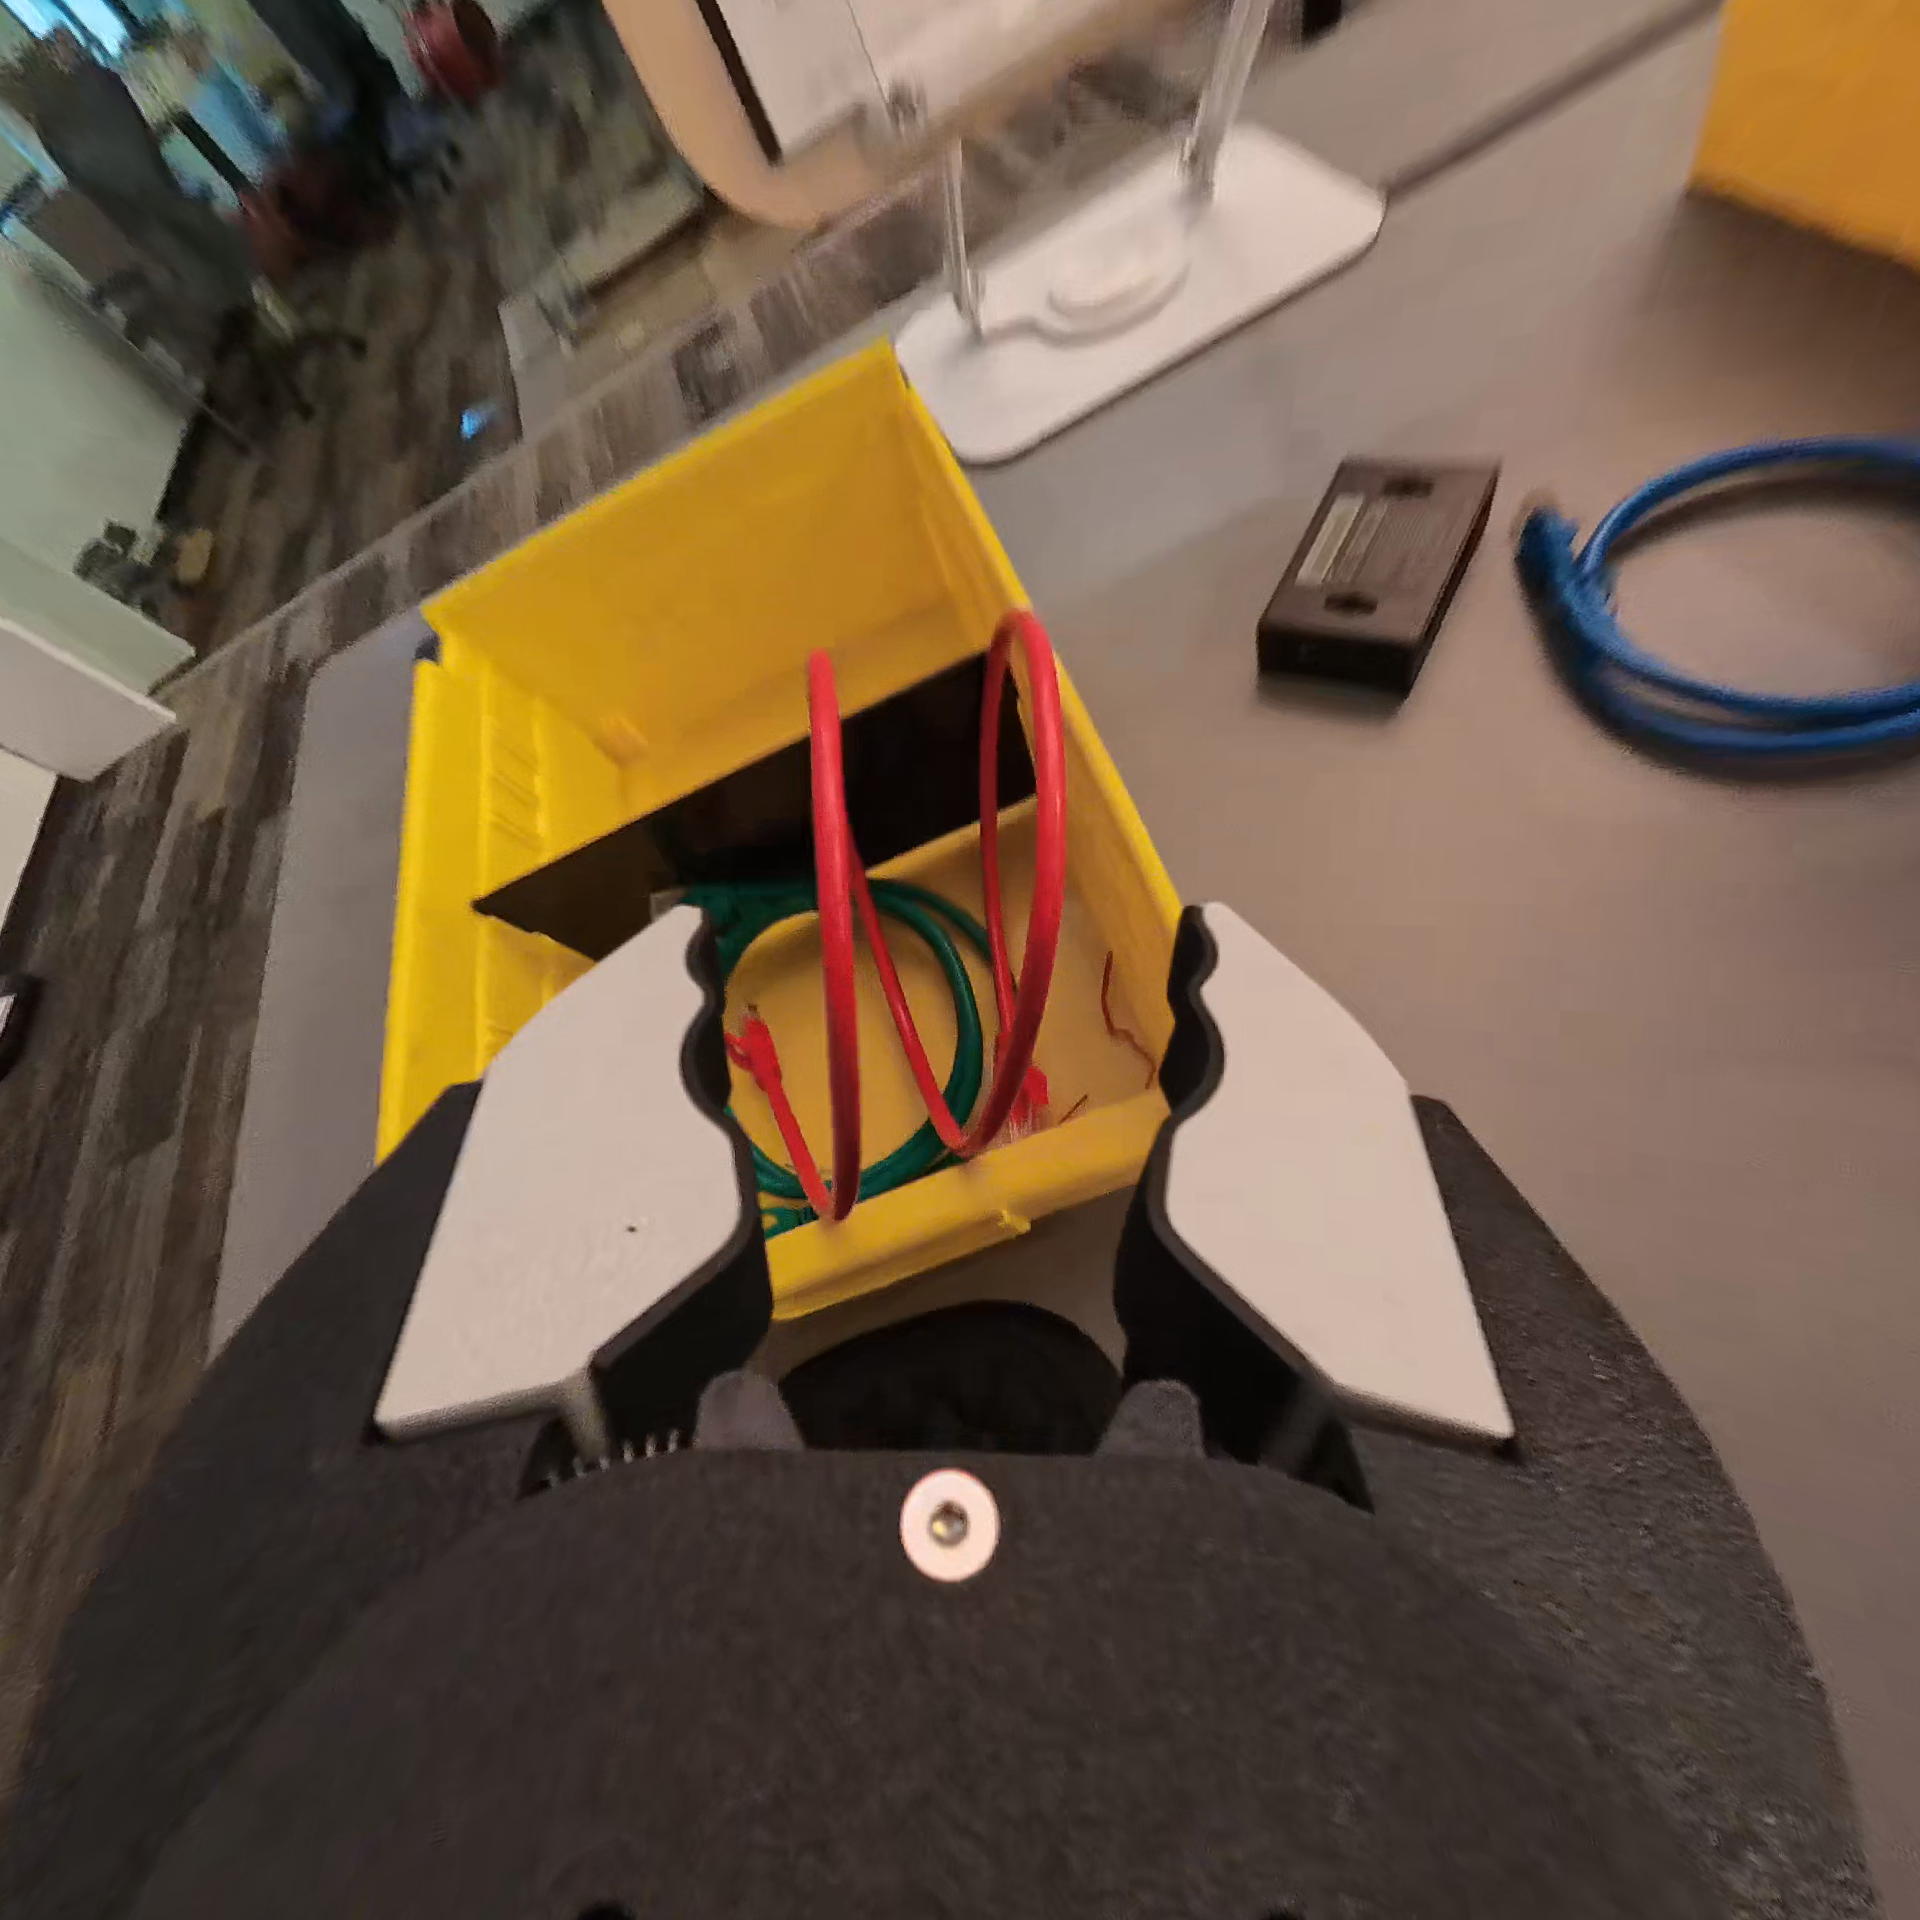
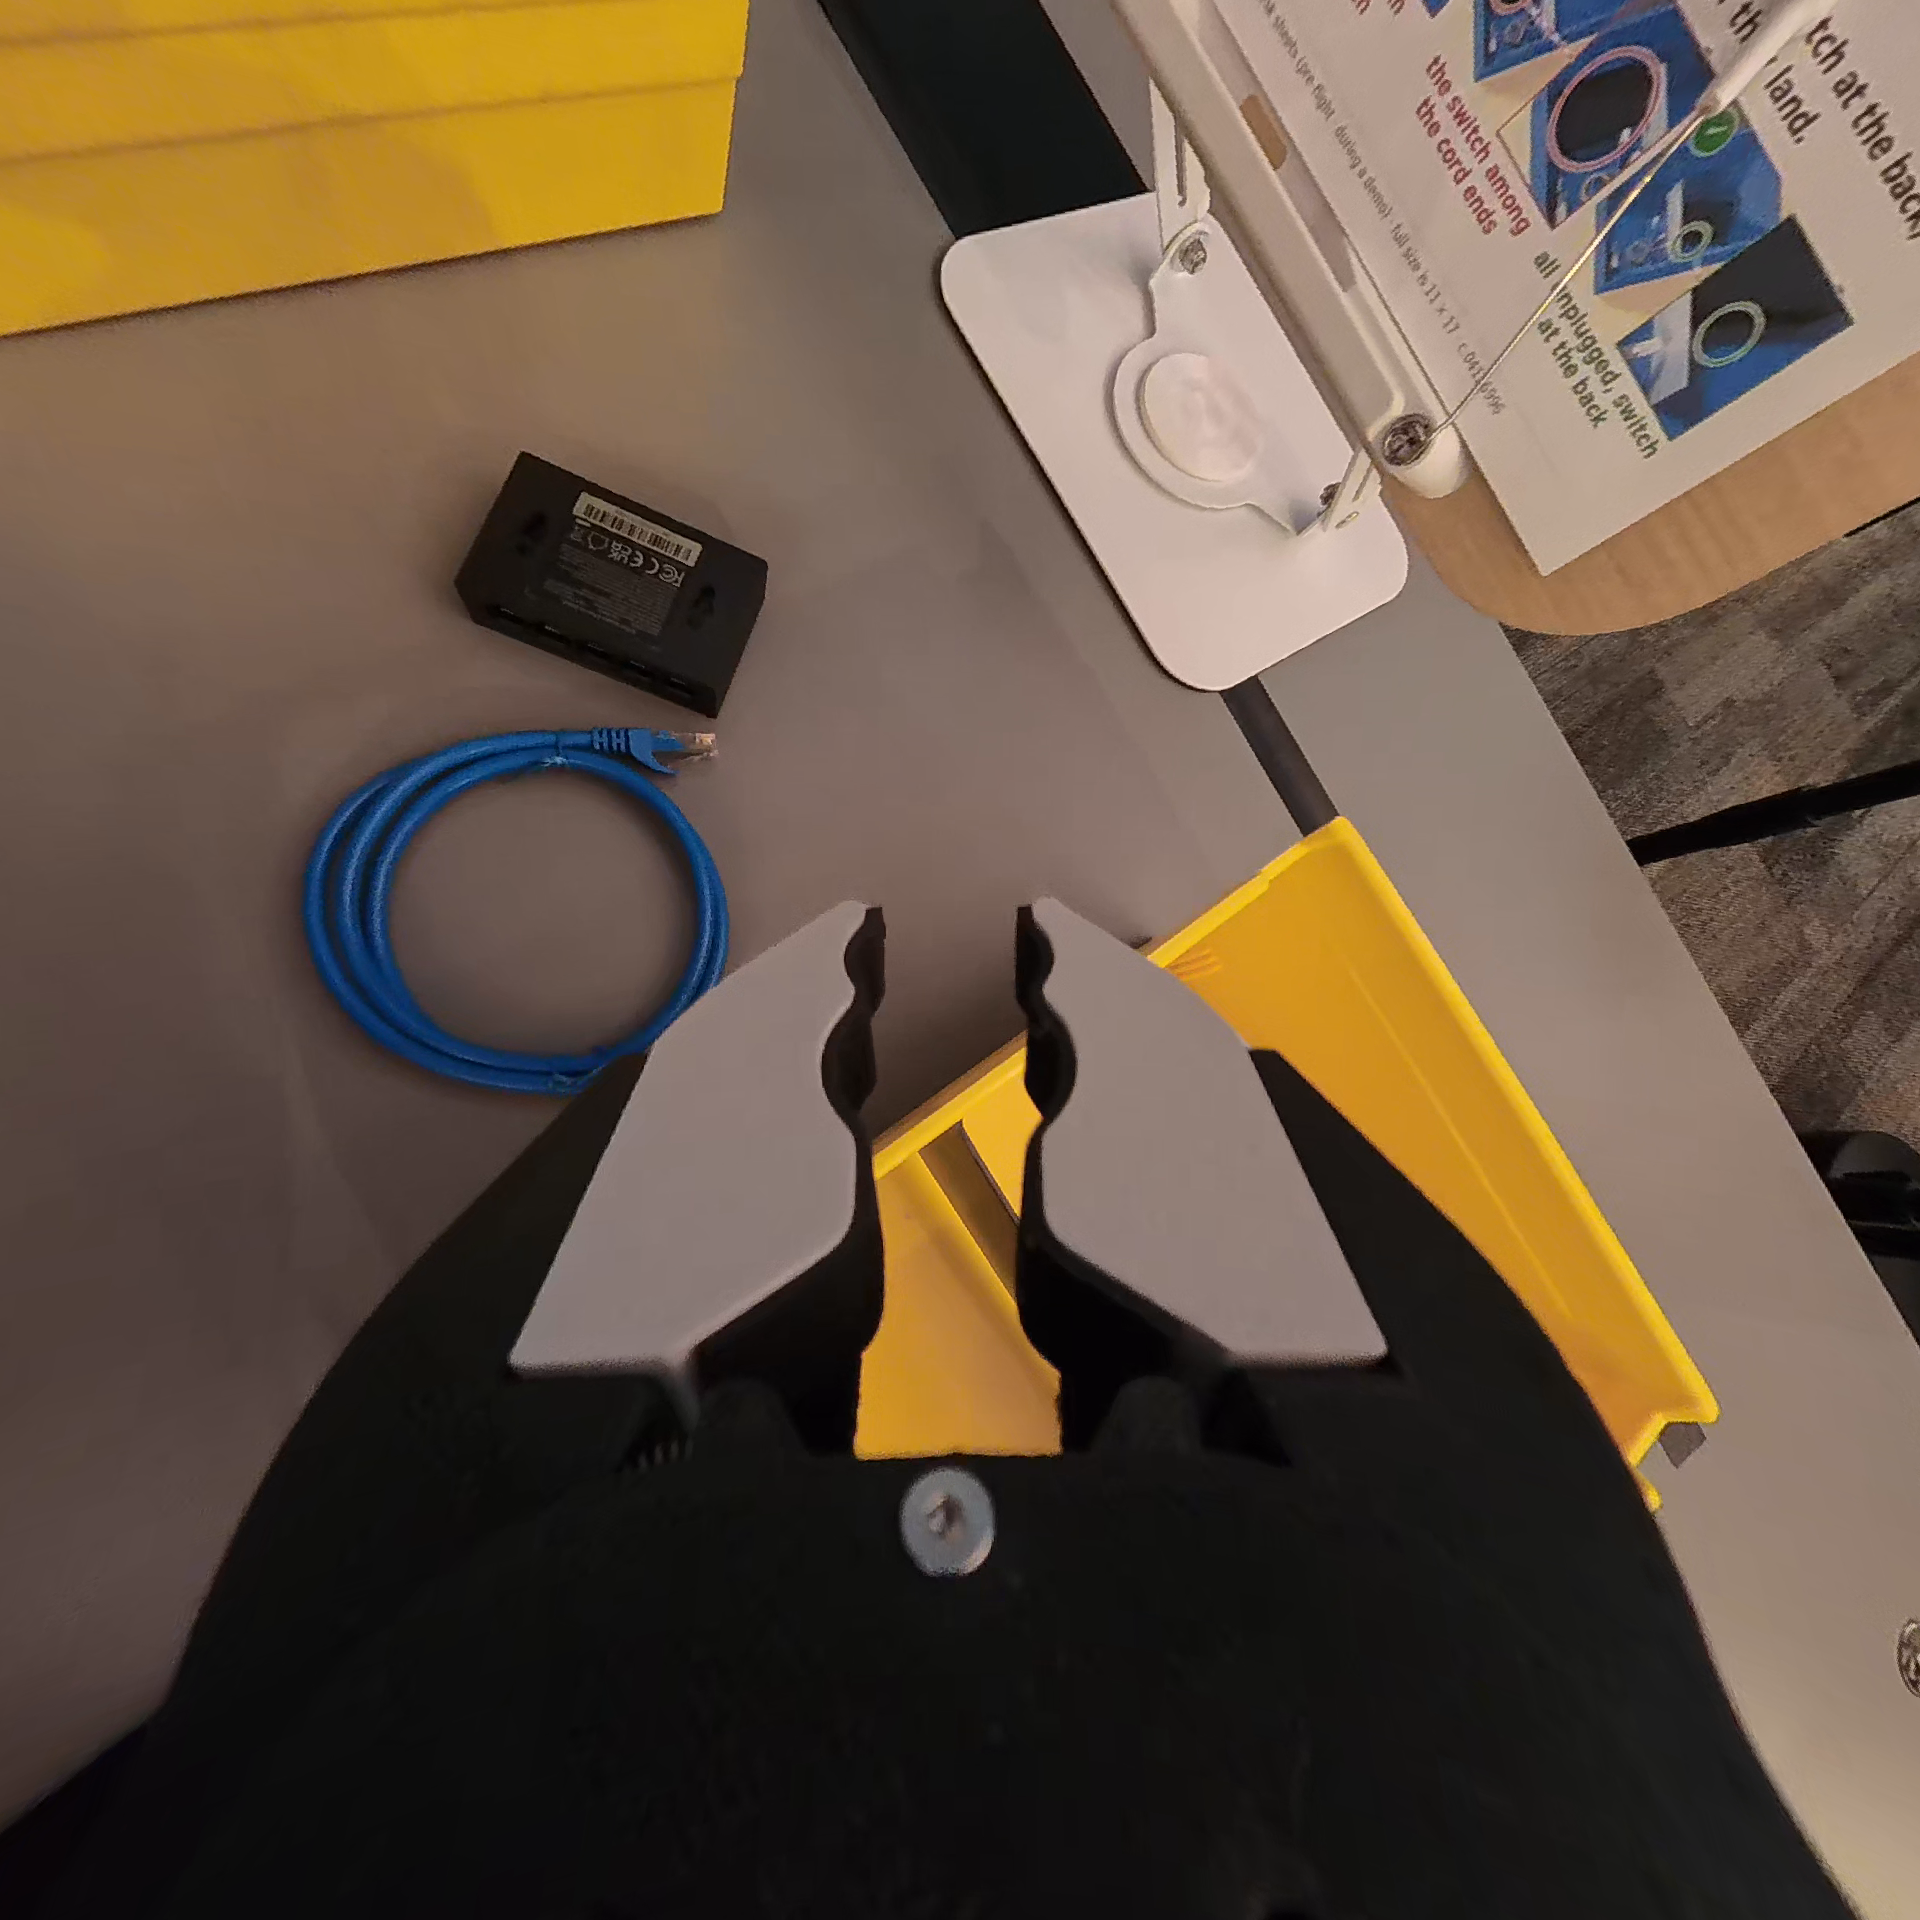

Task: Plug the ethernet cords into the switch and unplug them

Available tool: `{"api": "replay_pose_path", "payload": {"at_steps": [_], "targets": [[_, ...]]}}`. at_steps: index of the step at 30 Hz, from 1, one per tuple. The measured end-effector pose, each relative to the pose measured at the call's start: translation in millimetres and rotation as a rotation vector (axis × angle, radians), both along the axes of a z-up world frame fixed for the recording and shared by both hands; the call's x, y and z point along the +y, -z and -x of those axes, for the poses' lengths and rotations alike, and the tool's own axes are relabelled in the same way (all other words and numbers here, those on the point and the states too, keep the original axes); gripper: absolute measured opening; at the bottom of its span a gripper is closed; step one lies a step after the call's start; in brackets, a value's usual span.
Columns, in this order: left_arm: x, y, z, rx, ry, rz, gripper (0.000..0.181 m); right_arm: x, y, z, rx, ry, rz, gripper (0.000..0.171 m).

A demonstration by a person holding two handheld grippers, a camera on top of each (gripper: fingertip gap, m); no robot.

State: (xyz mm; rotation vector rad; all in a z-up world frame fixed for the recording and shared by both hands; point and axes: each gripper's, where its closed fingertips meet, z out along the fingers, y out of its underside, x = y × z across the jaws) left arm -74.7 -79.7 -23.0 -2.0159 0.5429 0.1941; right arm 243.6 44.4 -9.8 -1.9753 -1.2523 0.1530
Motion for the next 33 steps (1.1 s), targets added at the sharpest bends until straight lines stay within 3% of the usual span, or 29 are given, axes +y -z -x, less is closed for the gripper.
{"api": "replay_pose_path", "payload": {"at_steps": [3, 4, 6, 10, 13, 16, 19, 22, 25, 29, 33], "targets": [[13, 19, 24, 0.124, -0.09, 0.018, 0.079, 1, 3, -1, -0.015, 0.01, 0.002, 0.028], [16, 24, 31, 0.164, -0.103, 0.035, 0.069, 1, 5, -2, -0.02, 0.011, 0.003, 0.028], [17, 35, 33, 0.211, -0.03, 0.091, 0.009, 2, 8, -1, -0.03, 0.011, 0.007, 0.028], [22, 11, 50, 0.244, -0.022, 0.051, 0.007, 2, 12, -1, -0.058, 0.008, 0.006, 0.028], [22, -36, 49, 0.251, 0.016, 0.008, 0.007, 1, 11, -1, -0.066, 0.006, -0.001, 0.028], [20, -108, 36, 0.315, 0.057, -0.097, 0.007, 2, 9, -4, -0.065, 0.011, -0.009, 0.028], [11, -177, 0, 0.365, 0.143, -0.208, 0.006, 4, 8, -8, -0.063, 0.023, -0.012, 0.028], [-5, -209, -62, 0.279, 0.362, -0.211, 0.007, 7, 5, -17, -0.075, 0.046, -0.02, 0.028], [-20, -198, -132, 0.155, 0.653, -0.101, 0.007, 10, -6, -33, -0.064, 0.099, -0.038, 0.028], [-36, -140, -200, -0.011, 1.0, 0.222, 0.006, 13, -26, -48, 0.084, 0.169, -0.024, 0.028], [-22, -62, -234, -0.074, 1.128, 0.6, 0.007, 15, -29, -53, 0.114, 0.199, -0.017, 0.028]]}}
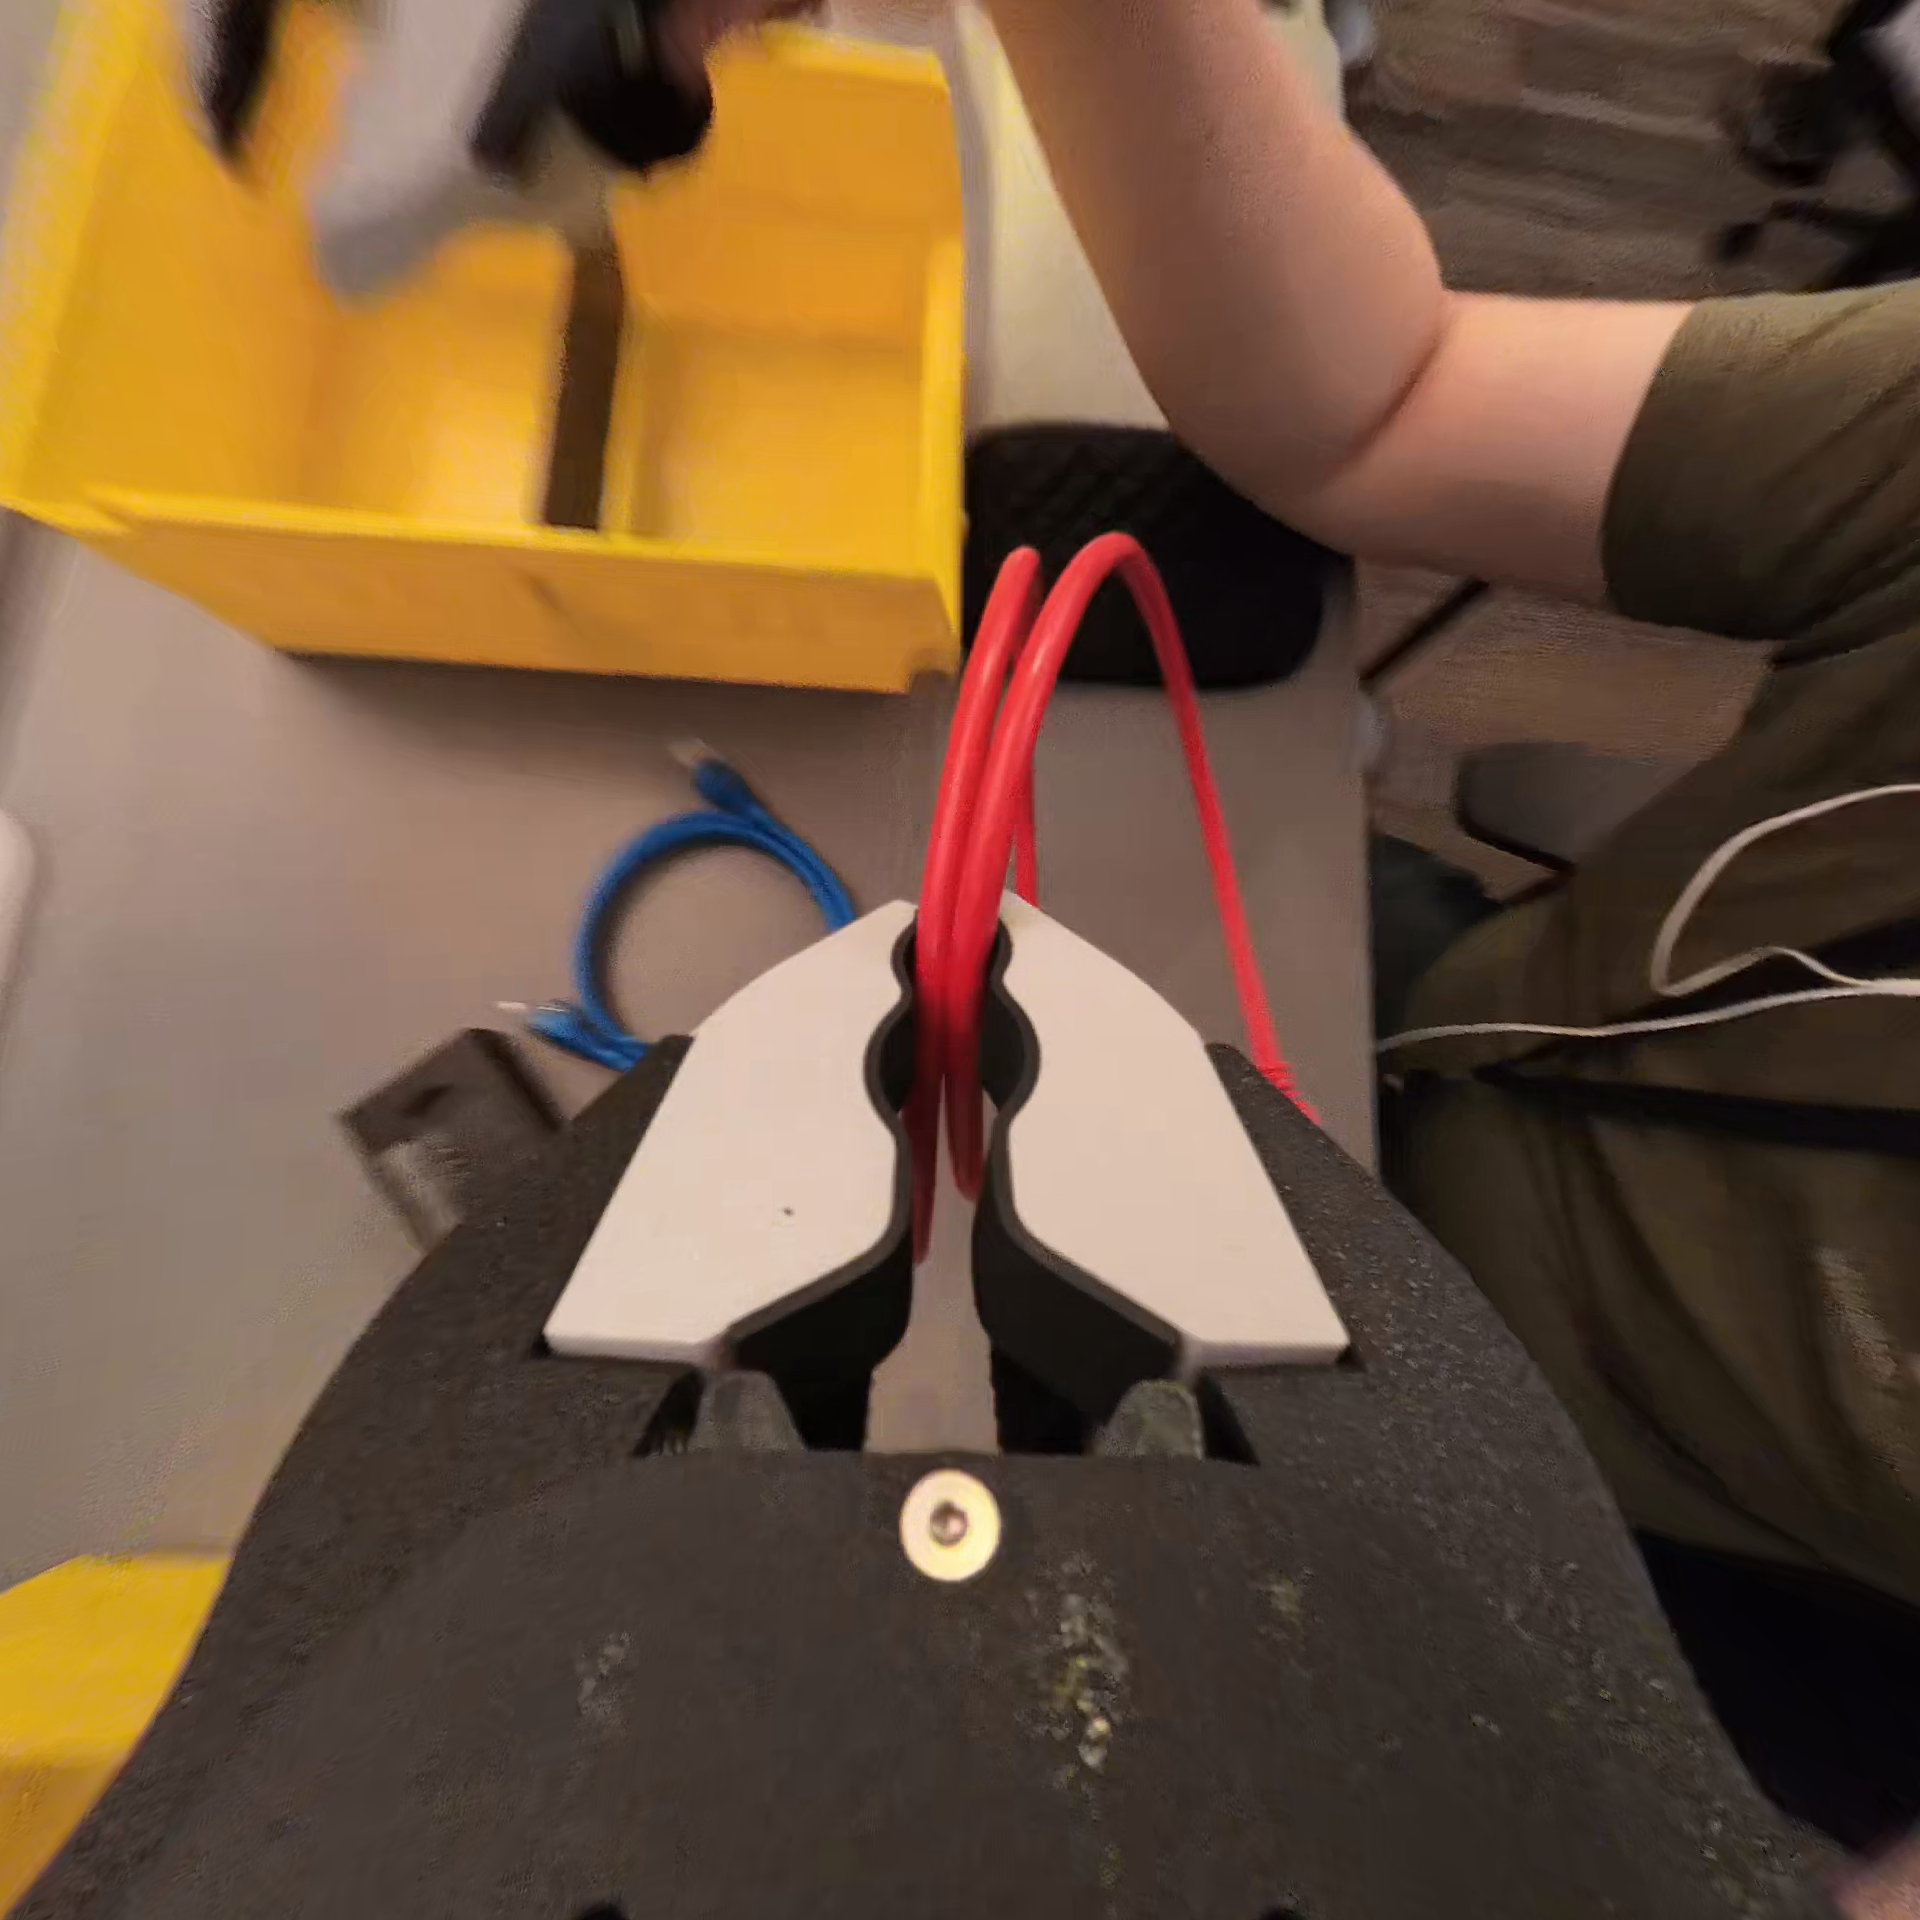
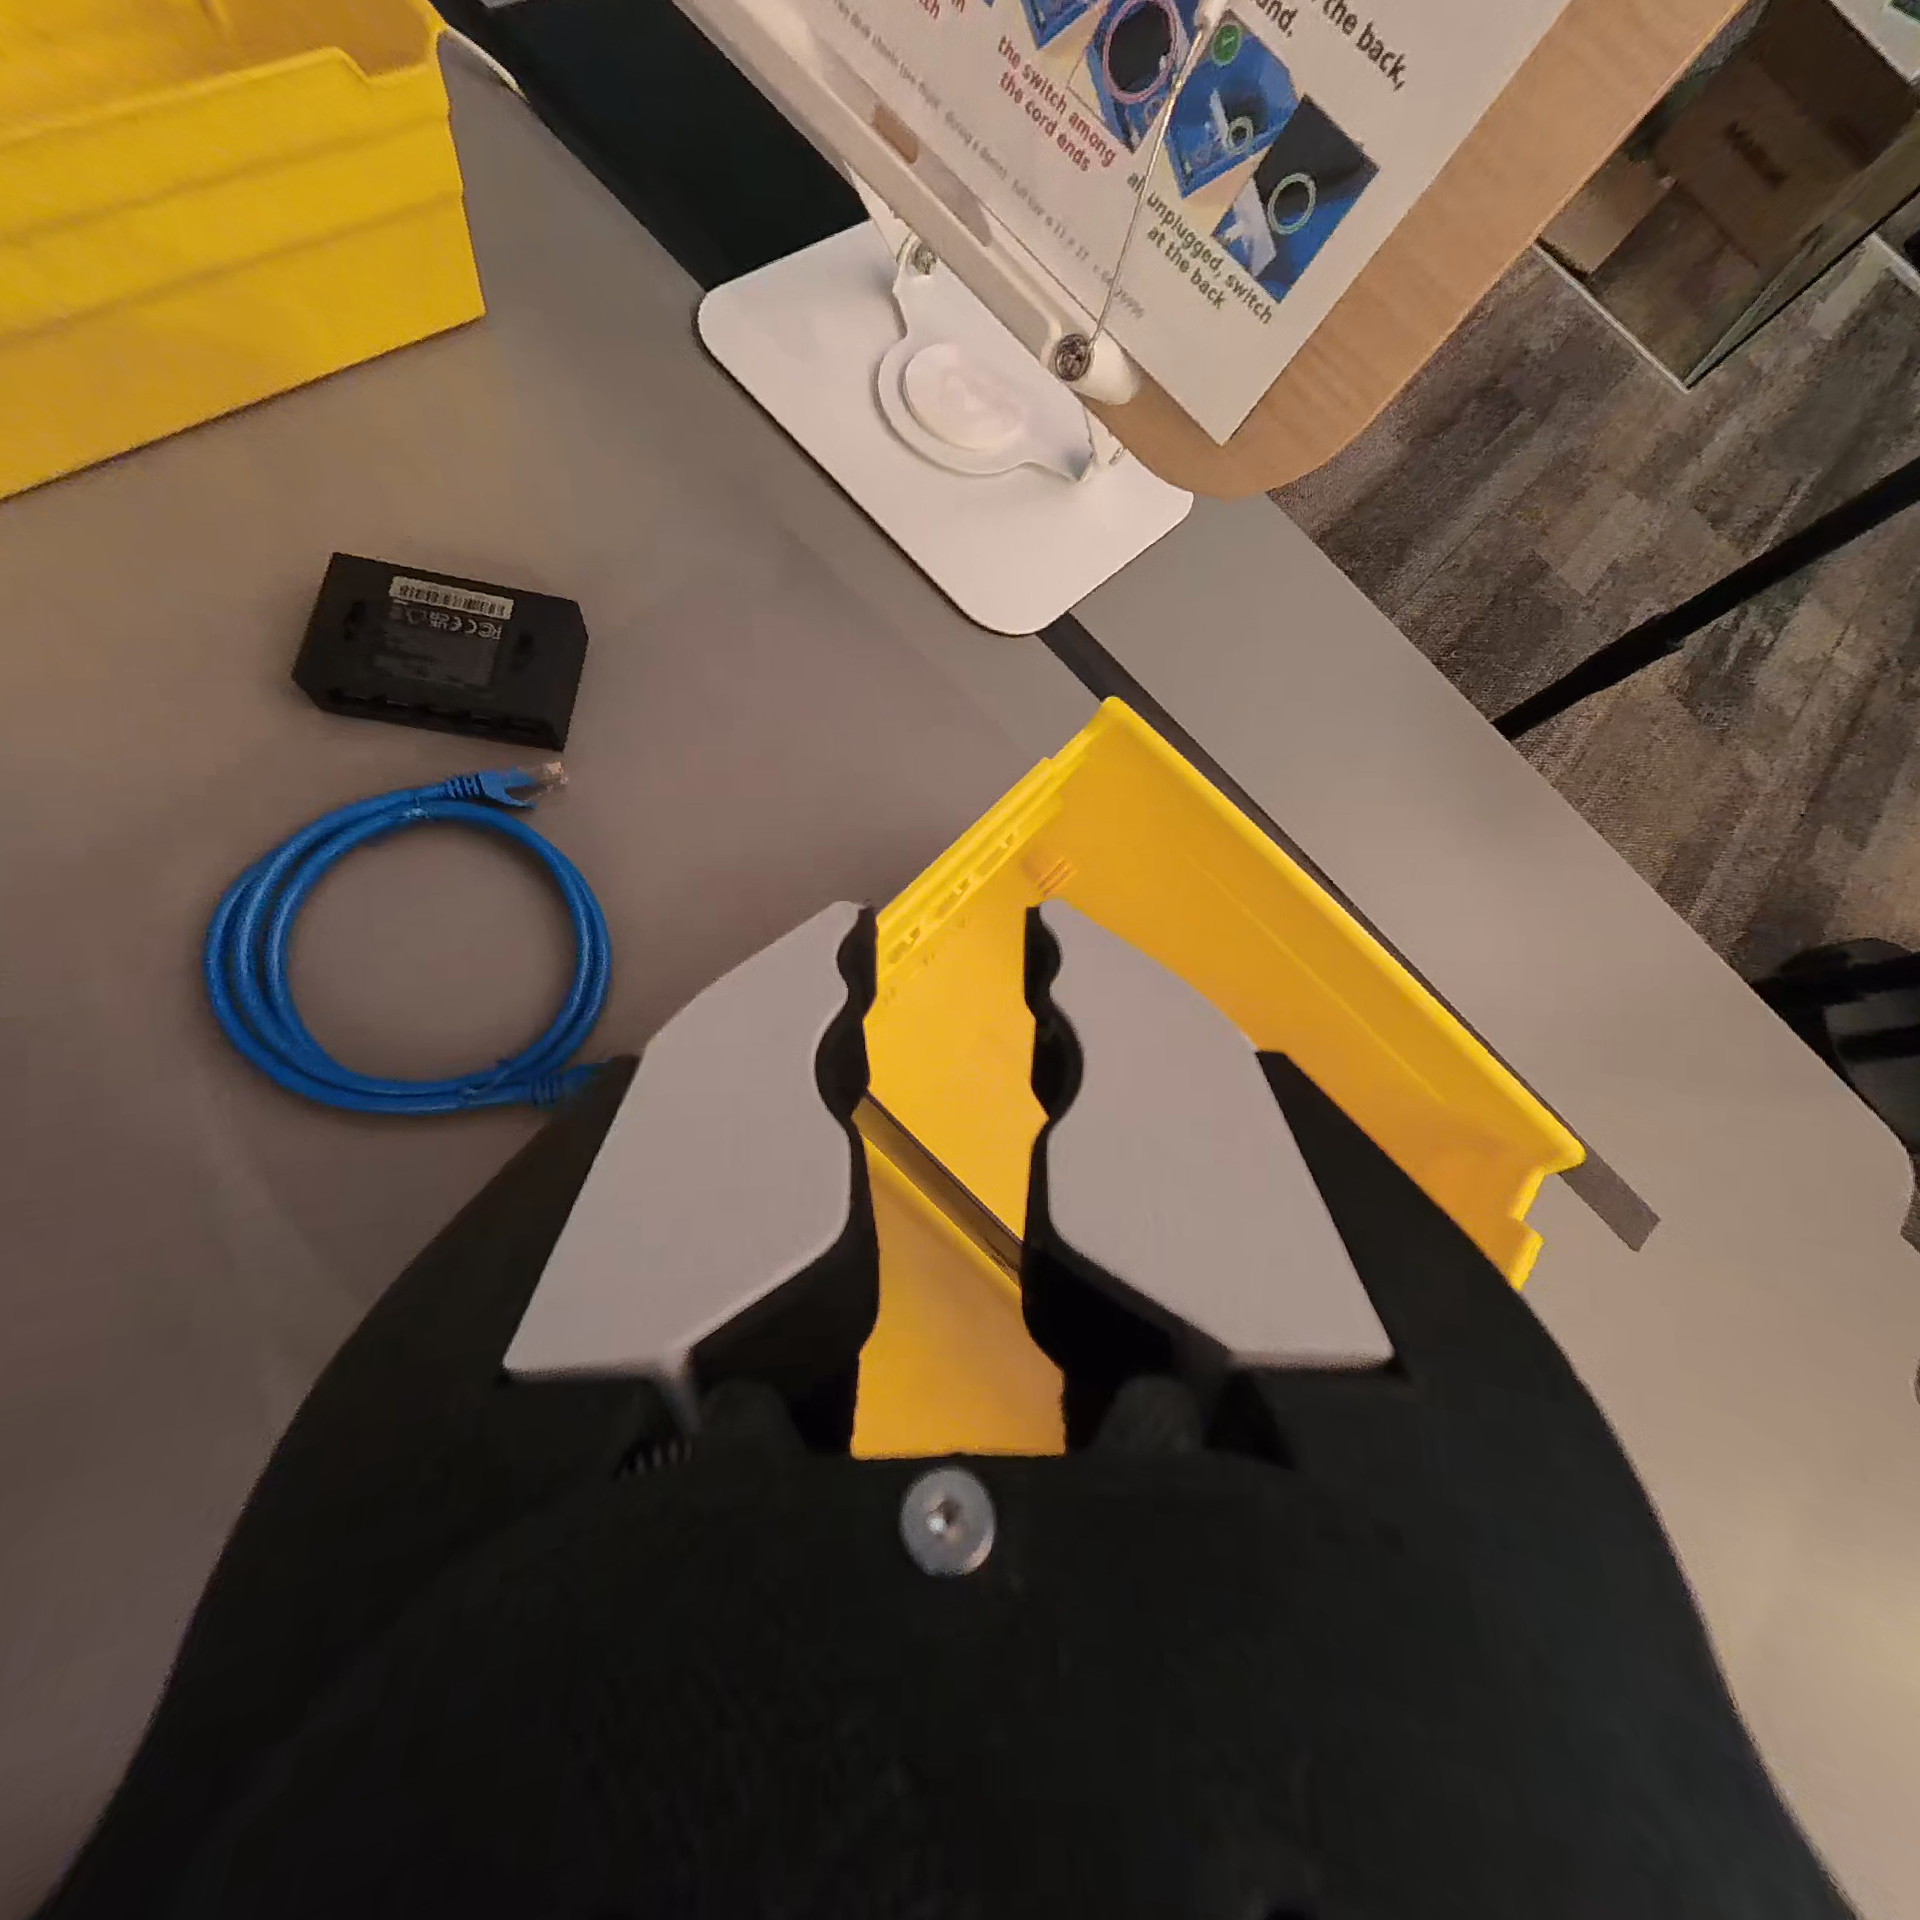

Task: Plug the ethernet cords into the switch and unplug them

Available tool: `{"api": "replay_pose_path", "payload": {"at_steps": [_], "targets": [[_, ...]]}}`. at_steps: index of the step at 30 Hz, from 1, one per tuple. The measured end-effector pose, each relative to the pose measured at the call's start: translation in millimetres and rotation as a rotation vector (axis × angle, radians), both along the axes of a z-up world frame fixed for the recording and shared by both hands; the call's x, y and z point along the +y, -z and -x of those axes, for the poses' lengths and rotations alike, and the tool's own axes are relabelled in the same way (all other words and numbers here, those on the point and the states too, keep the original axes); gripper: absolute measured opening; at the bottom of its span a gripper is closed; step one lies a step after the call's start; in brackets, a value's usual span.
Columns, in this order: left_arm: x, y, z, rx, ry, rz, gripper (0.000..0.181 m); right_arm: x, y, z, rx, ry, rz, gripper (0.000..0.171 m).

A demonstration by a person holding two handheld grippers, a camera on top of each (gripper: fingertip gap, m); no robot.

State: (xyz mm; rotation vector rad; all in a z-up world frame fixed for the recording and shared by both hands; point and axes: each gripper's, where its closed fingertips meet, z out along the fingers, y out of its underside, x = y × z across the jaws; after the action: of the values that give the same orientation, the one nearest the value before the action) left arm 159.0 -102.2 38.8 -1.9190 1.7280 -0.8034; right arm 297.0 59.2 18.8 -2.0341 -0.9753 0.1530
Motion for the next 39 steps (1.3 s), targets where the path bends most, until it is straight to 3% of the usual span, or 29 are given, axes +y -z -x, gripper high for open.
{"api": "replay_pose_path", "payload": {"at_steps": [3, 6, 8, 16, 18, 22, 24, 28, 31, 35, 39], "targets": [[16, 61, -8, 0.16, 0.049, 0.241, 0.007, 2, 5, -1, -0.049, 0.009, -0.005, 0.028], [49, 106, -13, 0.247, 0.034, 0.213, 0.007, 3, 9, 2, -0.069, 0.007, -0.005, 0.028], [66, 118, -20, 0.24, 0.025, 0.184, 0.007, 4, 10, 2, -0.075, 0.008, -0.008, 0.028], [91, 135, -29, 0.22, -0.021, 0.129, 0.023, 9, 16, -2, -0.109, 0.026, -0.013, 0.028], [98, 133, -24, 0.219, -0.051, 0.085, 0.038, 10, 18, -2, -0.125, 0.025, -0.01, 0.028], [117, 105, -13, 0.097, -0.157, -0.047, 0.053, 11, 22, 1, -0.155, 0.021, -0.012, 0.028], [122, 81, 0, 0.04, -0.212, -0.138, 0.053, 11, 23, 1, -0.168, 0.022, -0.018, 0.028], [106, 22, 51, -0.106, -0.324, -0.371, 0.05, 10, 24, 2, -0.2, 0.018, -0.03, 0.028], [88, 0, 125, -0.032, -0.453, -0.561, 0.049, 11, 25, 3, -0.219, 0.014, -0.035, 0.028], [74, 13, 256, 0.311, -0.772, -0.7, 0.04, 13, 28, 6, -0.237, -0.003, -0.028, 0.028], [47, 74, 285, 0.436, -0.706, -0.506, 0.041, 14, 35, 8, -0.259, -0.009, -0.013, 0.028]]}}
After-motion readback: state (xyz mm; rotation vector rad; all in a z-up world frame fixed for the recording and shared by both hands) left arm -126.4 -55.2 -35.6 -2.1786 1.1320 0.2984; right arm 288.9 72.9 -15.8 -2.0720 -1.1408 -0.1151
